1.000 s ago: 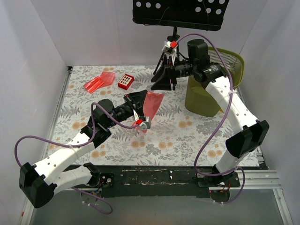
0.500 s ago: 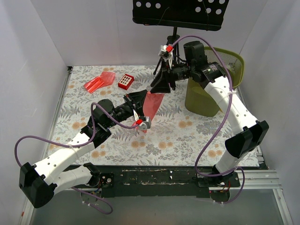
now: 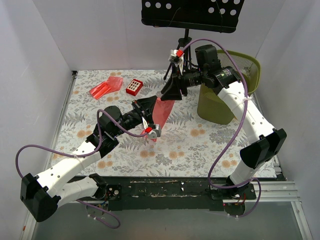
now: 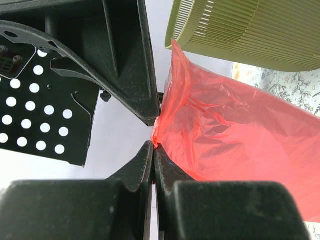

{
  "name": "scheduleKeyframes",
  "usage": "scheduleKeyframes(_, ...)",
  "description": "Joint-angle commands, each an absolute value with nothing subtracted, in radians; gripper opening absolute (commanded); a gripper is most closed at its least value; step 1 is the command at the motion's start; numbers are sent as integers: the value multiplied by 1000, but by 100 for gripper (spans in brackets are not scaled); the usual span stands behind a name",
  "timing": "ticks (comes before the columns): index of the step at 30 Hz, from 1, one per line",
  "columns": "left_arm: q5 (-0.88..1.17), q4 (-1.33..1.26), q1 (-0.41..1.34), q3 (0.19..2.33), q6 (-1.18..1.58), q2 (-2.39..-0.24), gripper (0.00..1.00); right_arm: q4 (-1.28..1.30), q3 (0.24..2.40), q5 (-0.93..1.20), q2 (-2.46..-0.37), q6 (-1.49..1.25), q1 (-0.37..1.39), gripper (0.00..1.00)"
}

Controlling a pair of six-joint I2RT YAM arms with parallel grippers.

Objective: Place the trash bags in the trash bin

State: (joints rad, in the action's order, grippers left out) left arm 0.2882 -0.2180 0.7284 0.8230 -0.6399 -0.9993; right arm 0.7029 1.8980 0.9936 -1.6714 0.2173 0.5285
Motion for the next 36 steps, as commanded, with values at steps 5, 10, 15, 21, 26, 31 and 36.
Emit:
scheduleKeyframes(5, 273, -247, 726, 818, -646, -988, 0, 699, 1904, 1006, -1648, 226, 532, 53)
scheduleKeyframes(10, 270, -248, 724, 816, -644, -985, 0, 703, 1902, 970, -1652, 232, 532, 49)
scheduleKeyframes(15, 270, -249, 726, 818, -644, -983, 0, 698, 1910, 937, -1664, 227, 532, 45)
scheduleKeyframes(21, 264, -250, 724, 818, -640, -983, 0, 699, 1921, 943, -1674, 225, 537, 43)
scheduleKeyframes(26, 259, -250, 724, 822, -640, -985, 0, 722, 1921, 954, -1667, 259, 548, 42)
scheduleKeyframes(31, 252, -252, 724, 827, -637, -992, 0, 735, 1924, 959, -1663, 273, 557, 43)
scheduleKeyframes(36, 247, -256, 726, 836, -630, -1000, 0, 764, 1925, 907, -1658, 325, 580, 42)
